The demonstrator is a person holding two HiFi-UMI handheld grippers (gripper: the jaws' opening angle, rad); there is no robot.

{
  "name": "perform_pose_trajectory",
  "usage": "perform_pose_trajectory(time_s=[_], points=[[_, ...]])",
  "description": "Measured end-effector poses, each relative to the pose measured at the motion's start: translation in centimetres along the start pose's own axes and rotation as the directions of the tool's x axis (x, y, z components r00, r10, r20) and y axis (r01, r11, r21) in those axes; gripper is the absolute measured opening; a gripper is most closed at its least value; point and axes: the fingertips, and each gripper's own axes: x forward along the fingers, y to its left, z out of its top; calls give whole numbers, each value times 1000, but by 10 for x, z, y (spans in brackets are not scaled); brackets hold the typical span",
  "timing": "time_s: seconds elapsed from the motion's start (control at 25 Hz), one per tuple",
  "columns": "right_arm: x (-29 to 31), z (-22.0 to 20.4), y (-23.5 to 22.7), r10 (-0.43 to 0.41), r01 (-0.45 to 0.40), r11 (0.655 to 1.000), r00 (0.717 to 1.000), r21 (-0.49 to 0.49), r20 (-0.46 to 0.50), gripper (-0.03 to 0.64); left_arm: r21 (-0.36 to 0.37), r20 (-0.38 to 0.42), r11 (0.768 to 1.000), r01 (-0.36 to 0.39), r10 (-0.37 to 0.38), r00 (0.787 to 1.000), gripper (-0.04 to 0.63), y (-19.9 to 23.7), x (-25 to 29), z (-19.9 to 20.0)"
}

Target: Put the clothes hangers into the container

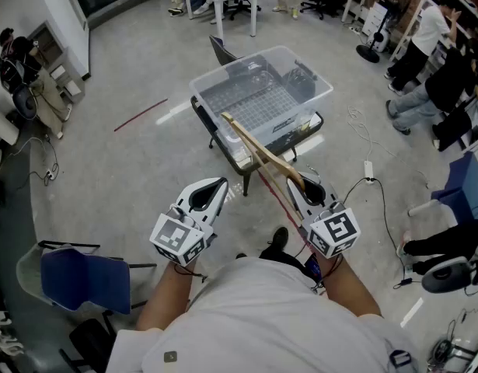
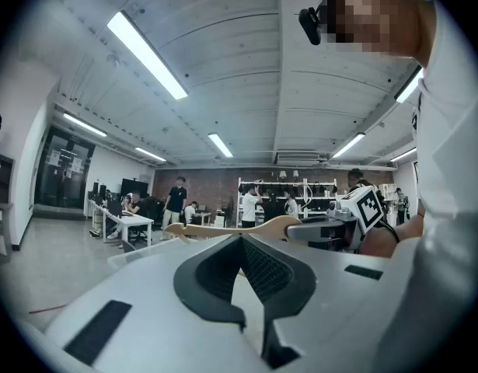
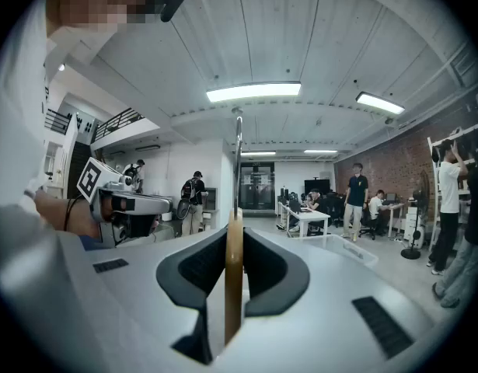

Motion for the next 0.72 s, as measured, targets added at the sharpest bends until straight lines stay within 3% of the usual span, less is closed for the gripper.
perform_pose_trajectory(time_s=[0.44,0.72], points=[[3,-8,-31,9,-8,1000,1000,30,-23,67,-5,-13,1000,6,-6,1000,15,1,31,-9],[10,-16,-74,9,-8,1000,1000,29,-26,67,-13,-34,1000,-5,4,999,15,4,76,-17]])
